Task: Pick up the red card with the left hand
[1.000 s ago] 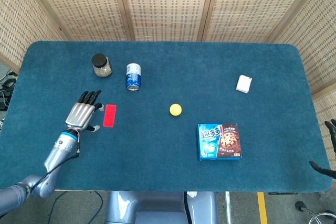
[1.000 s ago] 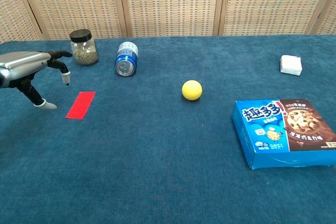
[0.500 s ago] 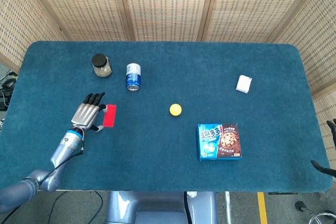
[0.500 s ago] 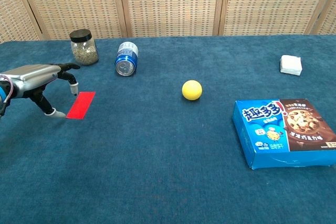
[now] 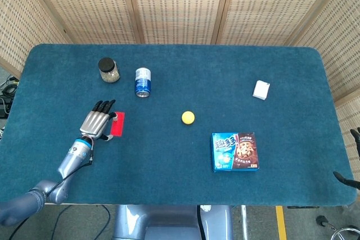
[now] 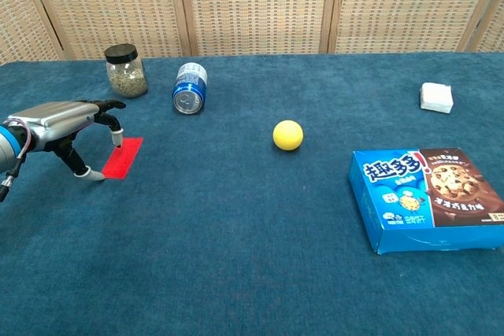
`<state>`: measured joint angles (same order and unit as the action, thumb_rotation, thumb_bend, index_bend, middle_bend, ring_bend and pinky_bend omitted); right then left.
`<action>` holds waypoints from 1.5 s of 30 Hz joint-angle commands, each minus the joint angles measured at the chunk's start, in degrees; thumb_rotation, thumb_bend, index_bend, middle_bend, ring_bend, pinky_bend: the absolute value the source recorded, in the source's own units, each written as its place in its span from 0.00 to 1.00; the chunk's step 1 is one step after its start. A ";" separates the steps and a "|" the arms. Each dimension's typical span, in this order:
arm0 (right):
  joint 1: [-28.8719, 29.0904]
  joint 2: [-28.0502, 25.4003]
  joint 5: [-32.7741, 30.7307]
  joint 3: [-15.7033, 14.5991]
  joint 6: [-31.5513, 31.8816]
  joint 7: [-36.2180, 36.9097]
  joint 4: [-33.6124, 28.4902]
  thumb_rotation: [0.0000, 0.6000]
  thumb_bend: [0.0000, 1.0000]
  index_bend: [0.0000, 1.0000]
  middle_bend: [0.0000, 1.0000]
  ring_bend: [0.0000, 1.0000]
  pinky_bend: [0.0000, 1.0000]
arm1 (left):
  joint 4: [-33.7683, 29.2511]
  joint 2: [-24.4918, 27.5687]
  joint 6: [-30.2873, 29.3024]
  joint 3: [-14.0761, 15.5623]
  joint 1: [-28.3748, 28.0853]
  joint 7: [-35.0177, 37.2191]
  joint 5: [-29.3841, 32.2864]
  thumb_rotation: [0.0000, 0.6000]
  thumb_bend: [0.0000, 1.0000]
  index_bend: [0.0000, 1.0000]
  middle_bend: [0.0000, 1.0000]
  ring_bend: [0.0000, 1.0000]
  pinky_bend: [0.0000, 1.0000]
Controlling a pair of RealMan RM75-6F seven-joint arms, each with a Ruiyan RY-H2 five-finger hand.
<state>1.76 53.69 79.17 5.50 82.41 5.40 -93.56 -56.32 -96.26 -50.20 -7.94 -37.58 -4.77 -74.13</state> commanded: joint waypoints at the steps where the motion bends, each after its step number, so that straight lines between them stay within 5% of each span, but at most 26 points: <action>1: 0.05 0.01 -0.11 0.04 -0.11 -0.03 0.00 1.00 0.00 0.00 0.00 0.00 0.00 | 0.98 -0.55 0.45 0.24 -0.23 0.33 0.04 1.00 0.19 0.40 0.00 0.00 0.00; 14: 0.30 0.12 -0.36 -0.04 -0.80 -0.25 0.03 1.00 0.00 0.00 0.00 0.00 0.00 | 3.74 -1.74 0.84 -2.00 -3.38 0.91 0.09 1.00 0.20 0.41 0.00 0.00 0.00; 22: 0.07 -0.02 -0.12 -0.13 -0.39 -0.06 -0.06 1.00 0.00 0.00 0.00 0.00 0.00 | -1.37 2.31 -2.13 -3.47 -3.82 0.44 -0.51 1.00 0.19 0.41 0.00 0.00 0.00; 30: -0.02 -0.20 0.32 -0.26 -0.17 0.15 -0.31 1.00 0.00 0.00 0.00 0.00 0.00 | -10.43 9.84 1.73 1.11 -1.79 -2.75 -0.18 1.00 0.21 0.47 0.00 0.00 0.00; 45: 0.15 -0.06 0.03 -0.26 -0.57 -0.14 -0.23 1.00 0.00 0.00 0.00 0.00 0.00 | -7.04 6.76 4.02 2.32 -2.37 -3.94 1.44 1.00 0.29 0.52 0.00 0.00 0.00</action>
<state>1.90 53.63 79.18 5.24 81.84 5.27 -93.79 -63.52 -89.35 -46.27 -5.63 -39.87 -8.61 -72.77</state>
